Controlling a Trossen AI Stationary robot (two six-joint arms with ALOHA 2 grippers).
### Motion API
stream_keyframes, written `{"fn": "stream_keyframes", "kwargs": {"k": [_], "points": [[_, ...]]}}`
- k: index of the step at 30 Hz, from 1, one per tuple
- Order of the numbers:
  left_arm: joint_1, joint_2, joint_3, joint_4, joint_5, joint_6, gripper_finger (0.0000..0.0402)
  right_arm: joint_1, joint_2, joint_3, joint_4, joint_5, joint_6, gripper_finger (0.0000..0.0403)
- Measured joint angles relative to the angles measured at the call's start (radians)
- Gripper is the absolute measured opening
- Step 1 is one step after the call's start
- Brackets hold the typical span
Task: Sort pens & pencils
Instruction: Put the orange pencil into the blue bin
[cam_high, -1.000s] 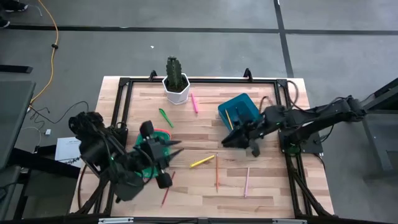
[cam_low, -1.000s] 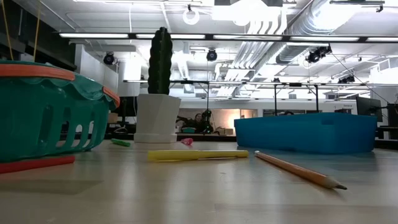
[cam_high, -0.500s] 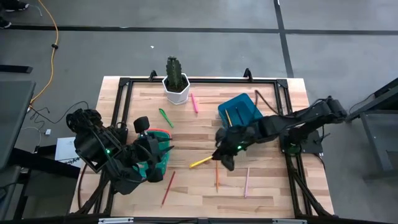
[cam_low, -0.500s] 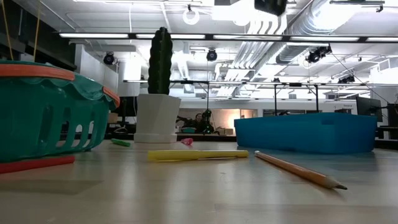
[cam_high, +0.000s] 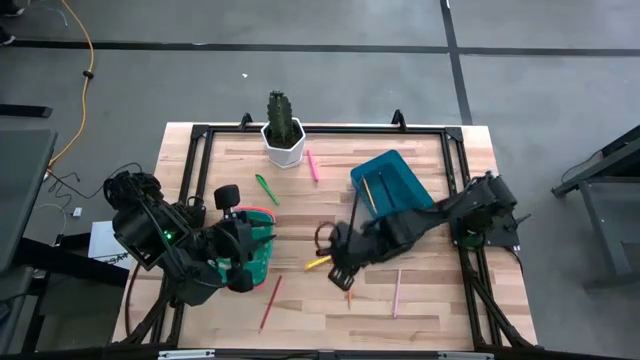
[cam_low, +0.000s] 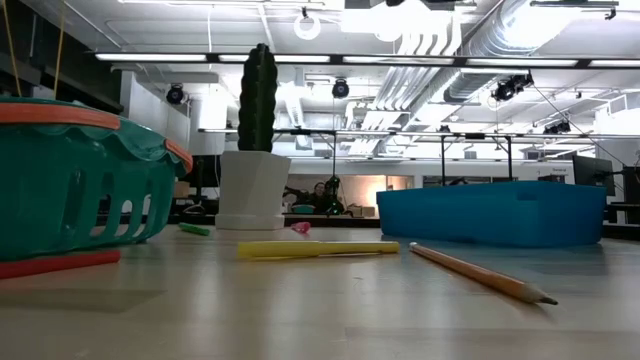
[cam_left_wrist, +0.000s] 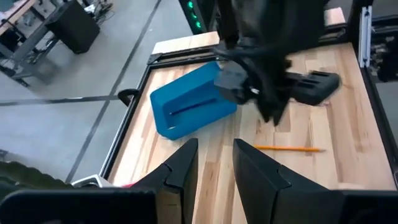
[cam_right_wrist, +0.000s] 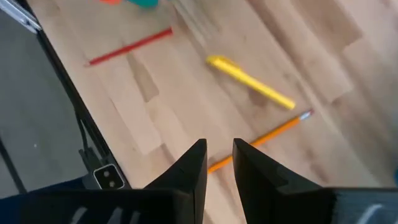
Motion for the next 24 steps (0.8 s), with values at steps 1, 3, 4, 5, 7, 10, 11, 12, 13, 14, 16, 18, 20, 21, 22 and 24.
{"fn": "stream_keyframes", "kwargs": {"k": [1, 3, 4, 5, 7, 10, 11, 12, 13, 14, 16, 18, 20, 21, 22, 24], "points": [[0.000, -0.001, 0.000, 0.000, 0.011, 0.013, 0.0088, 0.010, 0.012, 0.001, 0.002, 0.001, 0.027, 0.0069], [0.000, -0.002, 0.000, 0.000, 0.043, 0.039, 0.0088, 0.026, 0.035, 0.001, 0.003, 0.009, 0.078, 0.0069], [0.000, -0.005, 0.000, 0.000, 0.058, 0.050, 0.0088, 0.034, 0.045, 0.001, 0.003, 0.015, 0.097, 0.0069], [0.000, -0.011, 0.000, 0.000, 0.072, 0.061, 0.0088, 0.039, 0.054, 0.001, 0.003, 0.017, 0.120, 0.0069], [-0.001, -0.031, -0.001, 0.000, 0.082, 0.064, 0.0088, 0.045, 0.070, 0.001, 0.004, 0.018, 0.162, 0.0069], [-0.039, -0.083, -0.001, 0.000, 0.062, 0.060, 0.0088, 0.051, 0.081, -0.004, 0.009, 0.021, 0.212, 0.0069], [-0.056, -0.101, 0.000, 0.000, 0.043, 0.060, 0.0088, 0.051, 0.081, -0.012, 0.011, 0.021, 0.237, 0.0069], [-0.079, -0.120, 0.000, 0.000, 0.021, 0.060, 0.0088, 0.051, 0.082, -0.022, 0.008, 0.020, 0.268, 0.0069], [-0.107, -0.138, 0.000, 0.000, -0.001, 0.061, 0.0088, 0.051, 0.083, -0.032, 0.008, 0.019, 0.305, 0.0069], [-0.136, -0.154, 0.000, 0.000, -0.017, 0.070, 0.0088, 0.051, 0.083, -0.042, 0.011, 0.019, 0.345, 0.0069], [-0.183, -0.184, 0.000, 0.000, -0.048, 0.099, 0.0088, 0.053, 0.083, -0.059, 0.019, 0.028, 0.419, 0.0069], [-0.229, -0.208, 0.000, 0.000, -0.067, 0.130, 0.0088, 0.053, 0.083, -0.073, 0.033, 0.048, 0.490, 0.0069], [-0.267, -0.229, 0.000, 0.000, -0.068, 0.150, 0.0088, 0.053, 0.083, -0.095, 0.068, 0.053, 0.570, 0.0069], [-0.284, -0.239, 0.000, 0.000, -0.067, 0.157, 0.0088, 0.052, 0.083, -0.105, 0.088, 0.053, 0.608, 0.0069], [-0.300, -0.249, 0.000, 0.000, -0.067, 0.167, 0.0088, 0.052, 0.084, -0.115, 0.111, 0.052, 0.638, 0.0069], [-0.332, -0.265, 0.000, 0.000, -0.058, 0.201, 0.0088, 0.051, 0.096, -0.125, 0.139, 0.049, 0.689, 0.0069]]}}
